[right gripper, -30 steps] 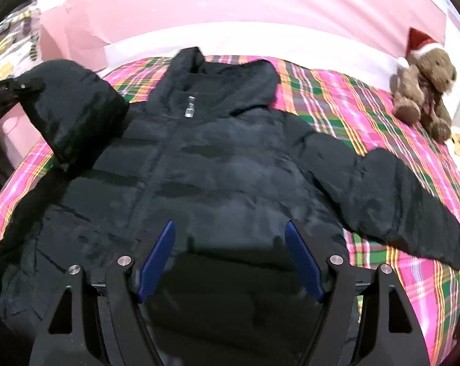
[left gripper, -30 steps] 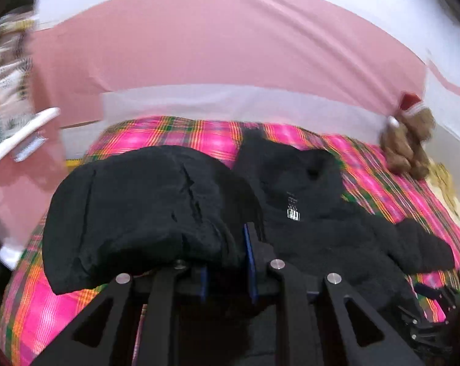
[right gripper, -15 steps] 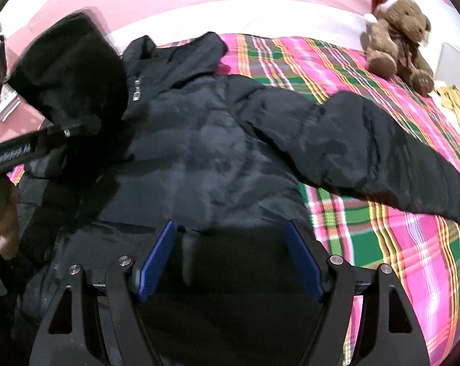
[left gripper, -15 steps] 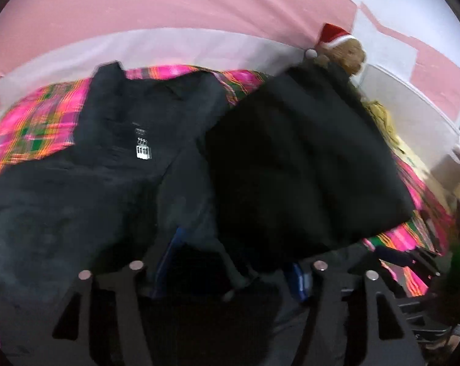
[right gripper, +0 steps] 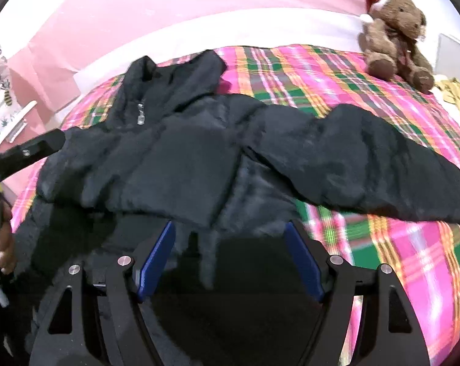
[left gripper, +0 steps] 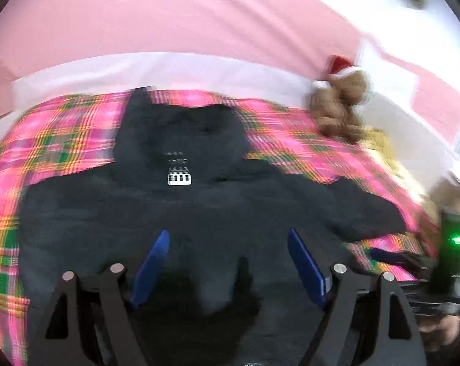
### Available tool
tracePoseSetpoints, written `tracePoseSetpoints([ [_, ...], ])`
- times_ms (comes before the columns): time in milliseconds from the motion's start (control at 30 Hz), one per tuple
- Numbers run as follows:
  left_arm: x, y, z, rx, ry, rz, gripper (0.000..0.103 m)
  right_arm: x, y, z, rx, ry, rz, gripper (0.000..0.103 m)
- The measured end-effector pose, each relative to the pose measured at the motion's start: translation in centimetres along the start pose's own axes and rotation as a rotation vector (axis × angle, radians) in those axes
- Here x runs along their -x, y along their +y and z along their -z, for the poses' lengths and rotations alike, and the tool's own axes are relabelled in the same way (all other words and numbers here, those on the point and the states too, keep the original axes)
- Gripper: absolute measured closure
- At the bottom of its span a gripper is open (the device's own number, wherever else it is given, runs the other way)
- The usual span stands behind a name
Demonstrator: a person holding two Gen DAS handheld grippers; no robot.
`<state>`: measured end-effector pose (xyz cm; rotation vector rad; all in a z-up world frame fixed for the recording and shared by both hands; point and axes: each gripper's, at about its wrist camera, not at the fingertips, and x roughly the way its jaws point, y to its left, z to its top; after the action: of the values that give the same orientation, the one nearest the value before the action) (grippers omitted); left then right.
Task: Fold large clothes
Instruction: 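Fold the held sleeve across the jacket body with the left tool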
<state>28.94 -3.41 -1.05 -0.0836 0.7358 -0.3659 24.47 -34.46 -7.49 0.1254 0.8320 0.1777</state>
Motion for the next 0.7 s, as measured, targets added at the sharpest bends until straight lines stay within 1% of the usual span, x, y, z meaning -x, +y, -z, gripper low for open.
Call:
tracePoseSetpoints([
  [67, -1.1, 3.3, -0.3, 0.035, 0.018, -0.12, 0.022, -1.1, 1.0, -0.9, 0.006, 0.005, -0.025, 0.029],
  [133, -2.4, 6.4, -0.1, 0.087, 0.048, -0.192, 0.022, -3.3, 2.2, -1.8, 0.022, 0.027, -0.04, 0.029],
  [167, -3.0, 7.9, 0.3, 0.119, 0.068, -0.211, 0.023, -4.5, 2.6, -2.0, 0.034, 0.049, -0.038, 0.031],
  [200, -3.7, 9.2, 0.7, 0.152, 0.09, -0.219, 0.023, -5.4, 3.0, -2.1, 0.044, 0.07, -0.03, 0.036],
  [233, -3.9, 10.0, 1.1, 0.172, 0.097, -0.209, 0.023, -7.2, 3.2, -2.4, 0.063, 0.103, -0.008, 0.04],
  [300, -3.7, 10.1, 1.6, 0.169, 0.093, -0.188, 0.023, -8.6, 3.1, -3.0, 0.073, 0.101, 0.016, 0.04],
  [333, -3.5, 9.7, 1.7, 0.156, 0.097, -0.184, 0.023, -9.3, 2.7, -3.7, 0.07, 0.101, 0.043, 0.04],
  [400, -3.2, 9.1, 1.1, 0.141, 0.102, -0.148, 0.023, -10.1, 2.3, -4.5, 0.064, 0.102, 0.056, 0.04],
  [467, -2.6, 9.1, 0.1, 0.142, 0.077, -0.113, 0.023, -10.1, 2.0, -5.2, 0.061, 0.109, 0.066, 0.04],
  [500, -1.6, 9.6, 0.0, 0.139, 0.053, -0.112, 0.023, -9.6, 2.0, -5.4, 0.06, 0.104, 0.064, 0.04],
  [533, -1.2, 10.2, -0.8, 0.131, 0.025, -0.125, 0.023, -8.7, 2.0, -5.5, 0.06, 0.081, 0.067, 0.04],
  [600, -1.1, 11.4, -2.2, 0.113, -0.004, -0.19, 0.023, -6.8, 2.0, -6.0, 0.067, 0.022, 0.068, 0.04],
  [633, -1.6, 12.4, -2.8, 0.121, -0.007, -0.216, 0.023, -6.3, 2.1, -6.5, 0.066, 0.0, 0.06, 0.04],
  [700, -3.1, 14.3, -3.4, 0.152, 0.018, -0.232, 0.023, -6.2, 2.3, -7.6, 0.067, -0.017, 0.051, 0.04],
])
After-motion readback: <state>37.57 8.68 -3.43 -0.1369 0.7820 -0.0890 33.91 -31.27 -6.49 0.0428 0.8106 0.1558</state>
